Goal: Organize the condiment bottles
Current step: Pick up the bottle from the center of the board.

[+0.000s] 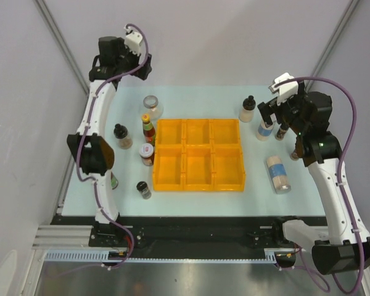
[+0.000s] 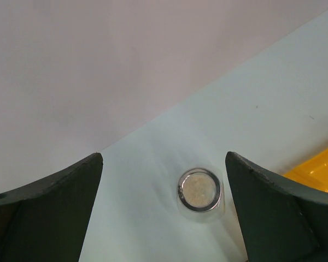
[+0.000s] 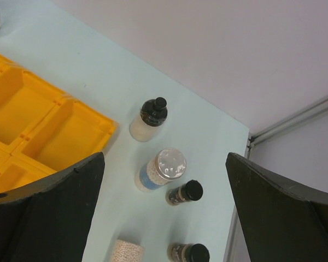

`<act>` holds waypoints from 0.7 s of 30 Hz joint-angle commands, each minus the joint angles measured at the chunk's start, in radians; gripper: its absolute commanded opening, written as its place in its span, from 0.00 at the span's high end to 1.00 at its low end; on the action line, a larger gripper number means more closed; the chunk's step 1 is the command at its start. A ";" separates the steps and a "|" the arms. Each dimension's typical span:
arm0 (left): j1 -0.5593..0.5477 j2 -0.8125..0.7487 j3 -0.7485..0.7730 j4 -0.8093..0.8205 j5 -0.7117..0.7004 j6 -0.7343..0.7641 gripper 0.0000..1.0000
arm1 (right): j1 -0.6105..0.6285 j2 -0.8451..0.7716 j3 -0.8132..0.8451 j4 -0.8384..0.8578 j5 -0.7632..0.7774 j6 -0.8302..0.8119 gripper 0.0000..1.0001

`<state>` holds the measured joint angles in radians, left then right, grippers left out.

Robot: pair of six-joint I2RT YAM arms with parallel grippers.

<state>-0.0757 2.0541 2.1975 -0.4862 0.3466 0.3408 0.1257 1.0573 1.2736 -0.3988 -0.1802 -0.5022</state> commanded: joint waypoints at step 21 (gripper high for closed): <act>-0.024 0.293 0.094 -0.203 0.081 0.201 0.07 | 0.127 0.090 -0.002 0.012 0.212 -0.098 0.00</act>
<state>-0.0959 2.3329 2.2719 -0.6949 0.4072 0.5030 0.2459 1.1507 1.2625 -0.3992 -0.0032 -0.5816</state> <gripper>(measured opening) 0.938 0.994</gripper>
